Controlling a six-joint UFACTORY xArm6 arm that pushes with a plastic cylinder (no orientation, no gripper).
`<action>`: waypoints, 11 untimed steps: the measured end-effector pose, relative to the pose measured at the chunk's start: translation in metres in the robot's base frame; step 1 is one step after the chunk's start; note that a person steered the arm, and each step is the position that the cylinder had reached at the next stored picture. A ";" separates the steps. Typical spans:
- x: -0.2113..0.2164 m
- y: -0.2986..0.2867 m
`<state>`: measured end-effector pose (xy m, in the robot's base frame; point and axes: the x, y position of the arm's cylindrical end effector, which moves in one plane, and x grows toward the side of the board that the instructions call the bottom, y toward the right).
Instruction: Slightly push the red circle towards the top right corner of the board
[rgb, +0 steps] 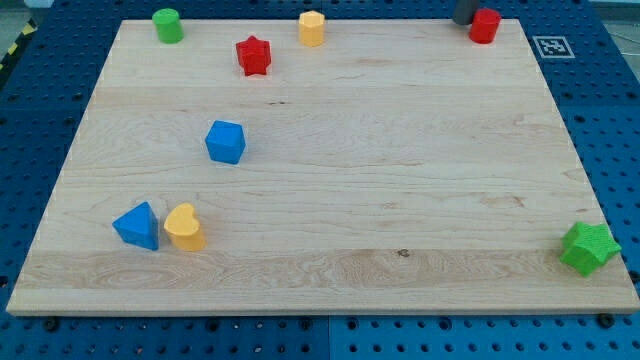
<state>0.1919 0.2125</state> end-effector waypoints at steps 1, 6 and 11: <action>0.000 0.000; 0.003 -0.006; 0.140 -0.031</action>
